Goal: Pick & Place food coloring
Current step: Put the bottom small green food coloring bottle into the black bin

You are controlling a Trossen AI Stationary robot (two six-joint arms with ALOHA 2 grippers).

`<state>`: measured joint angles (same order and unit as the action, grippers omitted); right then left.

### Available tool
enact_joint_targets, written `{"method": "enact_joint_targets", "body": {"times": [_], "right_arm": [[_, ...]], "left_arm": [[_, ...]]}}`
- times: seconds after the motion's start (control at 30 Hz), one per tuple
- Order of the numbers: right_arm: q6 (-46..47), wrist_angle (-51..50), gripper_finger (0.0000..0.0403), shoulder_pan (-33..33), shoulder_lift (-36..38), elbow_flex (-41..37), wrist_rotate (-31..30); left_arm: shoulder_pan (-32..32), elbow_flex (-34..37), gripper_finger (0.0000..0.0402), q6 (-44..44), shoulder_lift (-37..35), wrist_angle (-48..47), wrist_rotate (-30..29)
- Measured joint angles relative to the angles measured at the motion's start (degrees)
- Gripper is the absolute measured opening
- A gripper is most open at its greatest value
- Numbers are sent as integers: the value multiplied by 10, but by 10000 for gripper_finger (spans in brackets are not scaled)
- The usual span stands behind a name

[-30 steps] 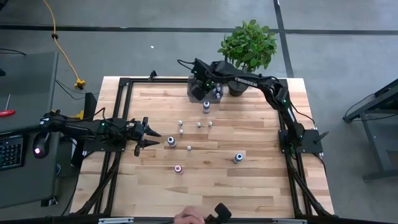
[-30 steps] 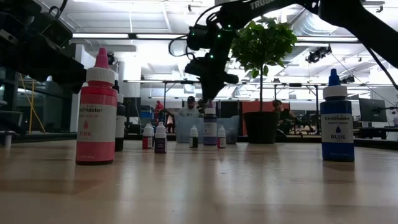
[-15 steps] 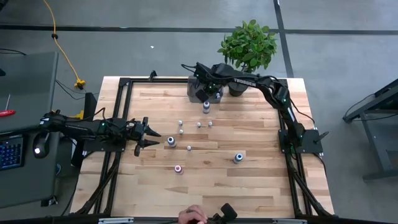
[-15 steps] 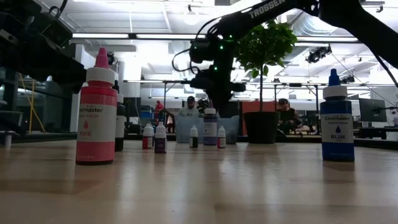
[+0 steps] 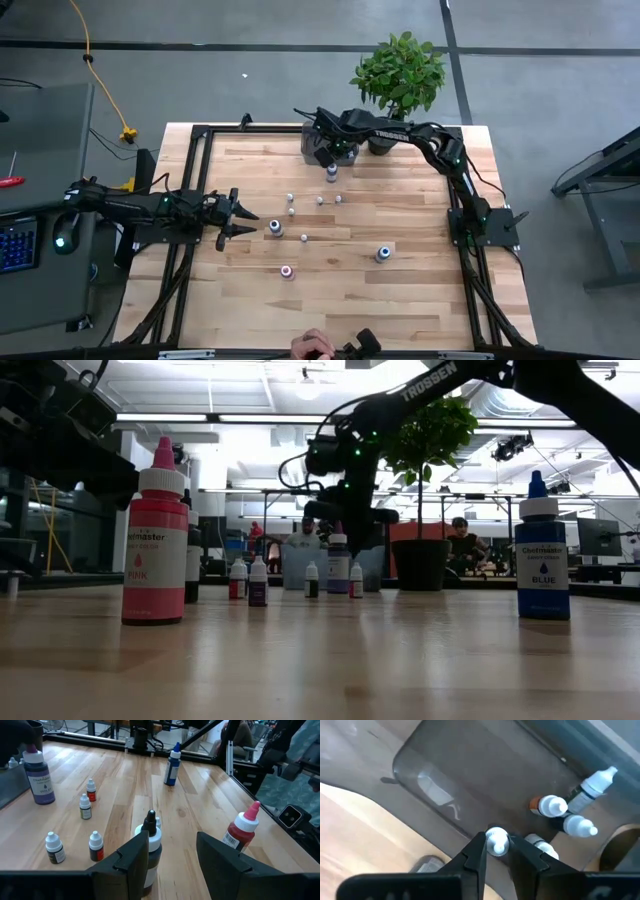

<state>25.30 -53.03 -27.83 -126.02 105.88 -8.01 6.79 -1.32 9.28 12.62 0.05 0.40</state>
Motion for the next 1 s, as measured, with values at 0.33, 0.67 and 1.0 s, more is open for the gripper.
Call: {"method": "enact_joint_targets", "body": {"times": [0.33, 0.67, 1.0], "right_arm": [[13, 10, 63, -11, 0, -18, 0], [15, 11, 64, -10, 0, -18, 0], [15, 11, 66, -10, 0, -18, 14]], "left_arm": [[0, 0, 163, 0, 0, 0, 0], [0, 0, 163, 0, 0, 0, 0], [0, 0, 163, 0, 0, 0, 0]]}}
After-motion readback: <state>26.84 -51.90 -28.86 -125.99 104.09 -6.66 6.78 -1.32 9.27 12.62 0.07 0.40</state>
